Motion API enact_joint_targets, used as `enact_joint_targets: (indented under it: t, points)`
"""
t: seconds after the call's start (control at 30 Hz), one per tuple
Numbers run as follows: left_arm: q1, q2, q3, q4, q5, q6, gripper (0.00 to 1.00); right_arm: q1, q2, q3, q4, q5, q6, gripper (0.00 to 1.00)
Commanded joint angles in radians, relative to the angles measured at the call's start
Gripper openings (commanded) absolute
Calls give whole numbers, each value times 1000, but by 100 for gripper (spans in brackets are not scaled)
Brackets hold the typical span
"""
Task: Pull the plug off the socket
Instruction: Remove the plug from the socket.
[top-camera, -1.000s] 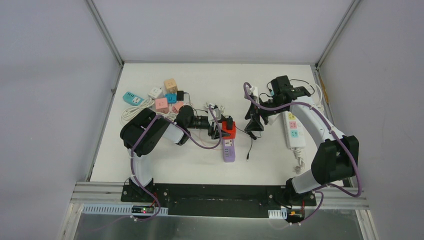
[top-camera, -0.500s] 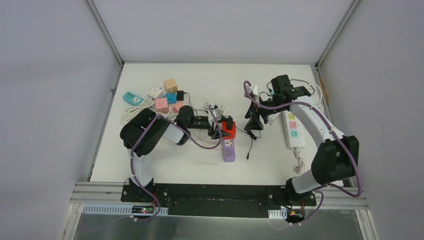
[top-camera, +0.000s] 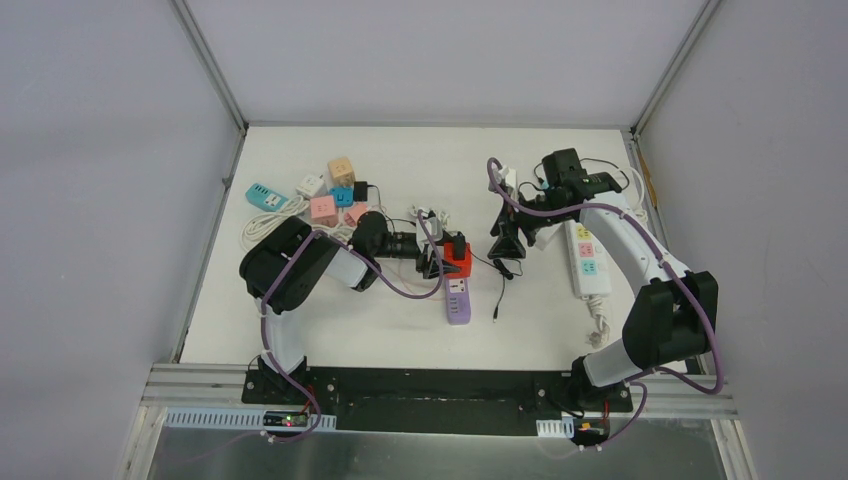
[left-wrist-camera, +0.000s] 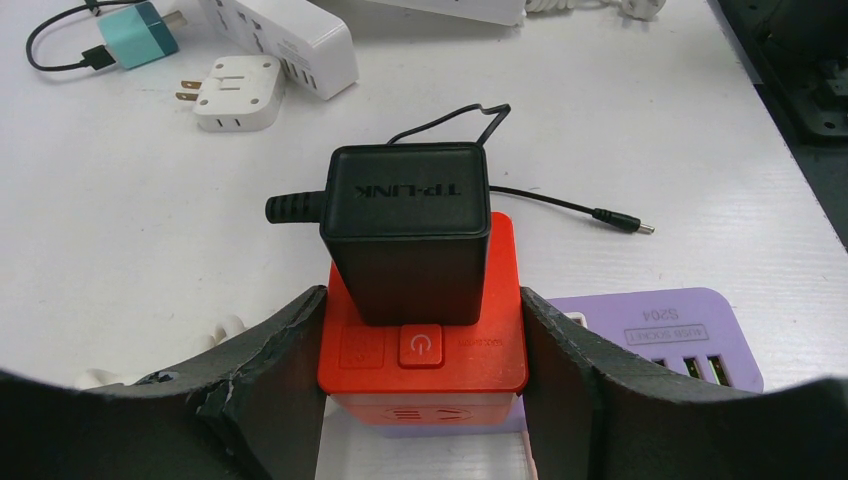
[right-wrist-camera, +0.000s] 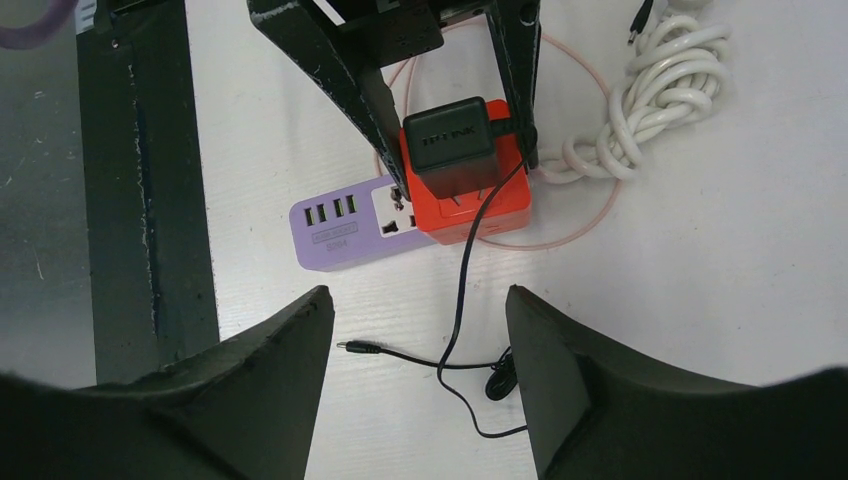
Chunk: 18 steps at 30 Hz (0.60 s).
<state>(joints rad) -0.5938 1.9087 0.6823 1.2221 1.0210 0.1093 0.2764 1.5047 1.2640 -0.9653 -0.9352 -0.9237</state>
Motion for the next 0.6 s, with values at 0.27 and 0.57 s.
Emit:
enact_joint_targets:
  t: [0.27, 0.57]
  points:
    - [5, -48, -24, -31, -46, 94, 2, 48, -45, 65, 98, 140, 297, 66]
    - [-1, -60, -33, -33, -75, 102, 0, 117, -49, 76, 225, 319, 606, 64]
